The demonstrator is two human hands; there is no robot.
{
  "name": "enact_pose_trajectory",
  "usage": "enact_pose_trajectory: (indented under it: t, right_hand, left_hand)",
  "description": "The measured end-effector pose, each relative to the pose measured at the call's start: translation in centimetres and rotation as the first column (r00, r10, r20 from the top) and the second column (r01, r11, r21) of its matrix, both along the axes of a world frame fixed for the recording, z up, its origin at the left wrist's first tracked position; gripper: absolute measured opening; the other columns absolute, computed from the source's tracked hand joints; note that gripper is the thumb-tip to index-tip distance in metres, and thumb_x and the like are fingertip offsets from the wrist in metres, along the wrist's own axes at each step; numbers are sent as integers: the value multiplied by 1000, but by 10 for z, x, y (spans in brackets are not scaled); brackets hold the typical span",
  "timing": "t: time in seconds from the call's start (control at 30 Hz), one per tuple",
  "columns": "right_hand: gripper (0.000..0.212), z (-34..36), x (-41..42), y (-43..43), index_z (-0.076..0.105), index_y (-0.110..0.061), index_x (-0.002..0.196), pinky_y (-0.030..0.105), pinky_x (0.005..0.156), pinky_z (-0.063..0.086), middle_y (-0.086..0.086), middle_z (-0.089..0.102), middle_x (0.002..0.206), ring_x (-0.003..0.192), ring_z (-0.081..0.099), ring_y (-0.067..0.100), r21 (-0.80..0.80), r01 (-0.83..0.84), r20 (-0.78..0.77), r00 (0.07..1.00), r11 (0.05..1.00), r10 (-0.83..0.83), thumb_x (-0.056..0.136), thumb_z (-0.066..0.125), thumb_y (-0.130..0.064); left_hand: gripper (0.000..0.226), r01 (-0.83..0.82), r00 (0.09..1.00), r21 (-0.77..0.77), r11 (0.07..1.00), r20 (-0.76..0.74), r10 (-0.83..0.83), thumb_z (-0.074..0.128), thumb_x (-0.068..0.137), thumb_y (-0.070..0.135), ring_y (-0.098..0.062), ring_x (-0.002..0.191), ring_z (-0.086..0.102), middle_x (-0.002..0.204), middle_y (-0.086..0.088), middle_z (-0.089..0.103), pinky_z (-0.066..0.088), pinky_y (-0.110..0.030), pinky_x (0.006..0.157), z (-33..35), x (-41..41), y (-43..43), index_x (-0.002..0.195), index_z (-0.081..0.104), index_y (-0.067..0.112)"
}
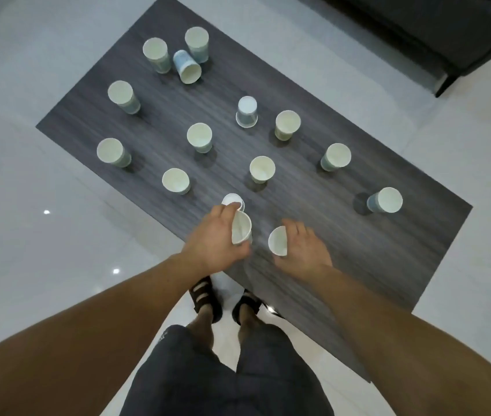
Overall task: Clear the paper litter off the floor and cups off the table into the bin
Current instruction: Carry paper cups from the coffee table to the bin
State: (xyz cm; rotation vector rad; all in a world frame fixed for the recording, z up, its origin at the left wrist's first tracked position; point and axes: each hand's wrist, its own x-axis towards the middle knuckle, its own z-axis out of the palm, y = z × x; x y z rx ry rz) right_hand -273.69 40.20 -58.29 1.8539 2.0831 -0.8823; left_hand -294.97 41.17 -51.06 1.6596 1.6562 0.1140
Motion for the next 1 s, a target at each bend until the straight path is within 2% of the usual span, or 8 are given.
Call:
enact_pose_trajectory:
  t: [0.17, 0.3, 0.43, 0.53, 0.6, 0.73, 0.87, 1.0]
  right_hand:
    - [71, 72, 6, -14, 32, -25, 140, 39, 84, 46, 1, 42, 130, 116, 46, 27, 97, 131, -29, 991, 987, -129, 78, 63, -42]
    - [65, 124, 5, -33, 37, -23, 135, 37, 84, 46, 2, 40, 129, 114, 47, 27, 145, 255, -48, 967, 956, -251, 77, 63, -35]
    - [66, 161, 0, -68, 37, -21, 138, 39, 88, 48, 3, 37, 133, 116, 47, 29, 190, 387, -63, 922, 902, -382, 79, 63, -32]
    - [60, 180, -10, -104, 40, -20, 133, 37, 85, 48, 3, 38, 130, 114, 49, 28, 226, 522, -64, 851, 823, -522, 79, 63, -33]
    - [57, 190, -18, -136, 41, -20, 130, 34, 80, 45, 2, 39, 127, 111, 50, 27, 275, 604, -75, 789, 748, -610, 79, 63, -36]
    - [68, 207, -33, -218, 36, -22, 137, 34, 81, 45, 0, 38, 129, 113, 49, 26, 315, 736, -111, 656, 599, -747, 79, 66, -38]
    - [75, 224, -42, -312, 34, -20, 141, 37, 87, 49, 3, 39, 136, 116, 49, 27, 333, 866, -133, 436, 374, -890, 78, 67, -41]
    - [78, 235, -64, -414, 30, -22, 146, 37, 91, 48, 2, 37, 141, 119, 49, 26, 370, 913, -127, 231, 170, -965, 80, 65, -44]
  left_hand:
    - [74, 172, 984, 94, 981, -72, -166, 66, 79, 40, -25, 121, 45, 134, -4, 41, 39, -33, 94, 48, 13, 17, 143, 32, 21]
    - [70, 317, 947, 148, 937, -106, -303, 66, 76, 40, -27, 113, 49, 124, -3, 45, 41, -34, 87, 76, 14, 17, 137, 36, 24]
    - [68, 509, 859, 198, 838, -172, -481, 64, 75, 42, -28, 113, 49, 127, -2, 44, 46, -38, 88, 97, 13, 12, 135, 37, 22]
    - [72, 641, 767, 202, 741, -221, -603, 63, 75, 43, -27, 114, 49, 130, -2, 42, 47, -37, 86, 113, 9, 5, 138, 35, 22]
    - [74, 724, 689, 198, 660, -254, -679, 63, 75, 43, -26, 116, 49, 133, -1, 41, 46, -37, 87, 123, 12, -1, 140, 35, 23]
    - [75, 847, 530, 221, 484, -260, -807, 64, 74, 44, -24, 118, 48, 135, 0, 41, 47, -37, 91, 146, 45, -29, 140, 35, 23]
    - [71, 929, 313, 280, 242, -244, -918, 63, 78, 43, -26, 116, 48, 132, -3, 42, 46, -40, 92, 165, 98, -101, 139, 36, 22]
    - [71, 955, 84, 298, 2, -263, -961, 60, 80, 47, -27, 120, 48, 131, -3, 42, 45, -42, 95, 184, 136, -202, 141, 35, 21]
